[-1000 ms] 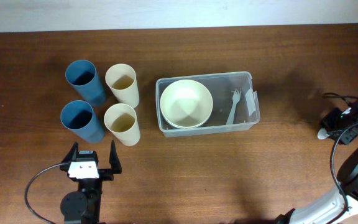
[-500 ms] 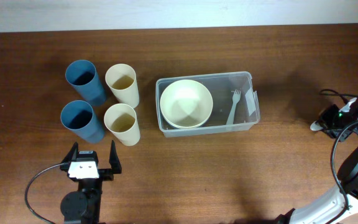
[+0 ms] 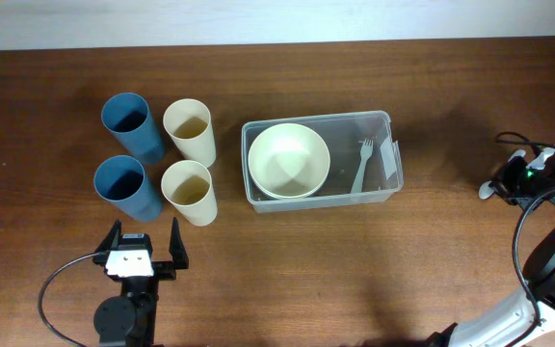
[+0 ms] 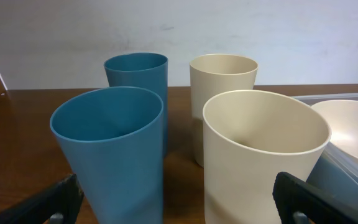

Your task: Pack container

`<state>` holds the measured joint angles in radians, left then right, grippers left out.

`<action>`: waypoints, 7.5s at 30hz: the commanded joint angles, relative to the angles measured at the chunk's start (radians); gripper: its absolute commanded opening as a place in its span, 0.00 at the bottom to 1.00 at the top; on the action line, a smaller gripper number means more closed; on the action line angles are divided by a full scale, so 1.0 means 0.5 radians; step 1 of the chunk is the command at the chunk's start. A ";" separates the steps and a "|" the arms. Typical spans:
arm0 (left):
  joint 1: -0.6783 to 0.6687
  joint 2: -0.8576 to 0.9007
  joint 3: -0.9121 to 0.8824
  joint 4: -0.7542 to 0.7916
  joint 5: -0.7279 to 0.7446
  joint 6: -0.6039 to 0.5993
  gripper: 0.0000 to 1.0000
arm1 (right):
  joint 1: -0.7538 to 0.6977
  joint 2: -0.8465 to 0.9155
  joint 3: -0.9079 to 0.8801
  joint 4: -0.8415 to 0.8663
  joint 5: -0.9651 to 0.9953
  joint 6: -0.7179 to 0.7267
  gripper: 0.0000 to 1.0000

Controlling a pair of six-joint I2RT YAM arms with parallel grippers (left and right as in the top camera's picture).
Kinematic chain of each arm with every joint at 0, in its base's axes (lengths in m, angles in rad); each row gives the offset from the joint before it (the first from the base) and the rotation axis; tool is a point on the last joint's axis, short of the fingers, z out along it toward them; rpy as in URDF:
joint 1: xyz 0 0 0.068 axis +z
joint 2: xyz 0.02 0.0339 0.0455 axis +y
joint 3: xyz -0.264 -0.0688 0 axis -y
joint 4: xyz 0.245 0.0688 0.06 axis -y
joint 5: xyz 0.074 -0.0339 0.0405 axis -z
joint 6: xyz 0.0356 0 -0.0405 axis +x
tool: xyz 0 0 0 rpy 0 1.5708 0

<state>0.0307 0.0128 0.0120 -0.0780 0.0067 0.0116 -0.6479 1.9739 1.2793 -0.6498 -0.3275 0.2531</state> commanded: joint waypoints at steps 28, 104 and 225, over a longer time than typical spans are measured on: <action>0.011 -0.011 -0.007 -0.010 -0.007 0.037 1.00 | 0.096 -0.054 -0.021 -0.127 0.417 -0.018 0.04; 0.011 -0.011 -0.007 -0.010 -0.007 0.037 1.00 | 0.272 0.059 0.226 -0.119 0.626 0.304 0.45; 0.011 -0.011 -0.007 -0.010 -0.007 0.037 1.00 | 1.598 -0.362 0.252 -0.470 0.641 -0.193 0.18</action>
<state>0.0307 0.0128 0.0120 -0.0780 0.0067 0.0116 0.1432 1.7870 1.4006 -0.8822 -0.0235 0.1547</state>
